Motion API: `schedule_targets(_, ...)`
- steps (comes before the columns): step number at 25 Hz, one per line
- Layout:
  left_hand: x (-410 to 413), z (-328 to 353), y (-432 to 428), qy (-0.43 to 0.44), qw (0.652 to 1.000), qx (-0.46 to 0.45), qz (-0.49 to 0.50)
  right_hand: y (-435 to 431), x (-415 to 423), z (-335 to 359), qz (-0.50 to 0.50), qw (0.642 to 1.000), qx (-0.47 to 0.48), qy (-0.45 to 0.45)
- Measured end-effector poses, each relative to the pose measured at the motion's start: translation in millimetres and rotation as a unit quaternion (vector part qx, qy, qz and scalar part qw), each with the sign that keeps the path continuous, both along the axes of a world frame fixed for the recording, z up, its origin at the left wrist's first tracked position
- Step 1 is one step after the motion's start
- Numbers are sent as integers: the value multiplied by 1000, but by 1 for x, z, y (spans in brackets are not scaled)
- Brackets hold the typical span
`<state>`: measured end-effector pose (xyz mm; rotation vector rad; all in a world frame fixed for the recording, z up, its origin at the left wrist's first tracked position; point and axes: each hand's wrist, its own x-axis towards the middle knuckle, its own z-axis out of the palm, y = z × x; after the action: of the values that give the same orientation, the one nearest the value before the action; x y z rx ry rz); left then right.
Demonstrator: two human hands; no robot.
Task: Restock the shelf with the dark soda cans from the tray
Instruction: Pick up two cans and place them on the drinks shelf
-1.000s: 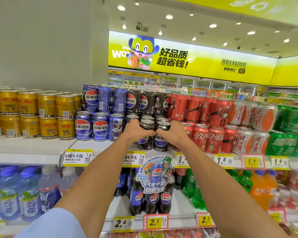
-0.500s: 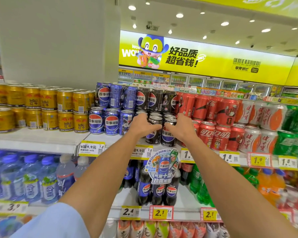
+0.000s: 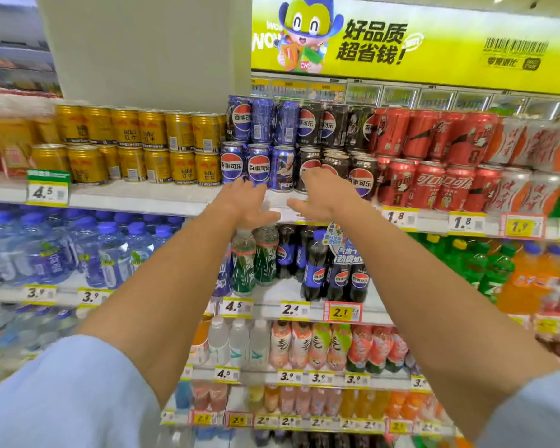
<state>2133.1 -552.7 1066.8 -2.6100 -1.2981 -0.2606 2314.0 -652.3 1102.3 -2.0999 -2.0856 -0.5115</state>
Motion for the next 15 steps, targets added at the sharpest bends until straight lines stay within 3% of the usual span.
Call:
schedule_targets(8,-128,-74,-51,16,997,-33,-73,-48,-122,-83,-36,998,-35,38)
schedule_targets(15,-219,-161,-78,37,992,-115,-43,-64,-219,-180,-55,987,-137,69)
